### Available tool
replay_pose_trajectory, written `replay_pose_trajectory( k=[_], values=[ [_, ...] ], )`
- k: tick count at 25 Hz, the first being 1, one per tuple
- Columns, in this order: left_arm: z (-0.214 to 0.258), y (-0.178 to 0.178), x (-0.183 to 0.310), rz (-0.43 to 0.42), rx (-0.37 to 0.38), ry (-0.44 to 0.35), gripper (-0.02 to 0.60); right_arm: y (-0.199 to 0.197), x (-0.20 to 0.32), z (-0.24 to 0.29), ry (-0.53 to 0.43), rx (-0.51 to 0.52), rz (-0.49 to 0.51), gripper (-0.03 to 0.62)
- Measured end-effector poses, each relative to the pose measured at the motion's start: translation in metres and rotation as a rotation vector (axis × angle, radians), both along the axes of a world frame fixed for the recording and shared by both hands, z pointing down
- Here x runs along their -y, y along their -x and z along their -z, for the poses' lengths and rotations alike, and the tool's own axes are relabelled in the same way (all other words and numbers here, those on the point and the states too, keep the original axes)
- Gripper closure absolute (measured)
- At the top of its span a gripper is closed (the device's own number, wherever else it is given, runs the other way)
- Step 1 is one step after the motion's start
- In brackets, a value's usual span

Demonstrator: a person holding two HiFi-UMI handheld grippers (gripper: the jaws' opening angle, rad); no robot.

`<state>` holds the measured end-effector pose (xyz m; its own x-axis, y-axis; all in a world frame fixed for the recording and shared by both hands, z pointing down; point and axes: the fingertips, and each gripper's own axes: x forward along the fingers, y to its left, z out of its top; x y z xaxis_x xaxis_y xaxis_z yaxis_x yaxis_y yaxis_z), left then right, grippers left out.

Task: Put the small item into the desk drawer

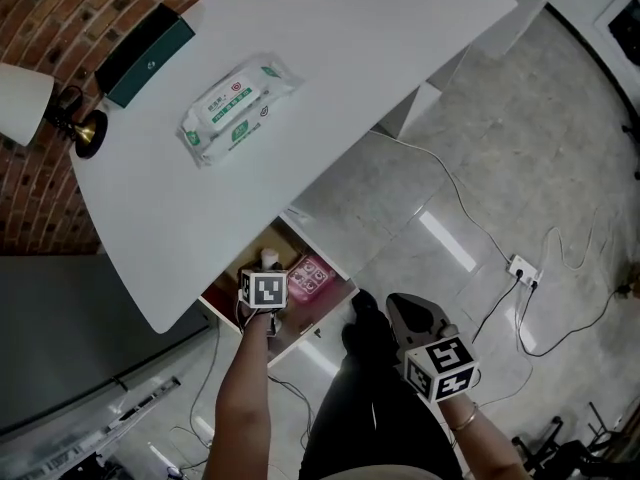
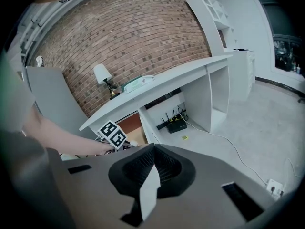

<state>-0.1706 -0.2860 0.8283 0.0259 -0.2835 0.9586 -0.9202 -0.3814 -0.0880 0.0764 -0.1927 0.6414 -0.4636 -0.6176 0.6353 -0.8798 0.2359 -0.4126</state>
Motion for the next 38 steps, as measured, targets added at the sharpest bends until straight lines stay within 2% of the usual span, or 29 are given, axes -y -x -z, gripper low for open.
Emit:
replay_pose_trajectory(
  k=[6,14,18,29,38],
  values=[
    [-0.022,0.001,0.001,-0.002,0.032,0.041,0.410,-0.006,-0.001,-0.013,0.027,0.008,-0.012,0.586],
    [-0.025,0.000,0.002,0.029,0.036,0.044,0.406,-0.004,0.002,-0.012,0.034,0.016,0.003,0.586],
    [-0.018,-0.001,0.001,0.069,-0.005,0.045,0.355,0.000,0.005,-0.007,0.022,0.018,0.020,0.586],
    [0.078,-0.006,-0.021,0.175,-0.175,-0.164,0.363,0.029,-0.002,0.029,-0.032,0.028,0.093,0.586],
    [0.166,0.020,-0.064,0.291,-0.233,-0.327,0.415,0.053,-0.008,0.069,-0.099,0.035,0.133,0.586]
  ],
)
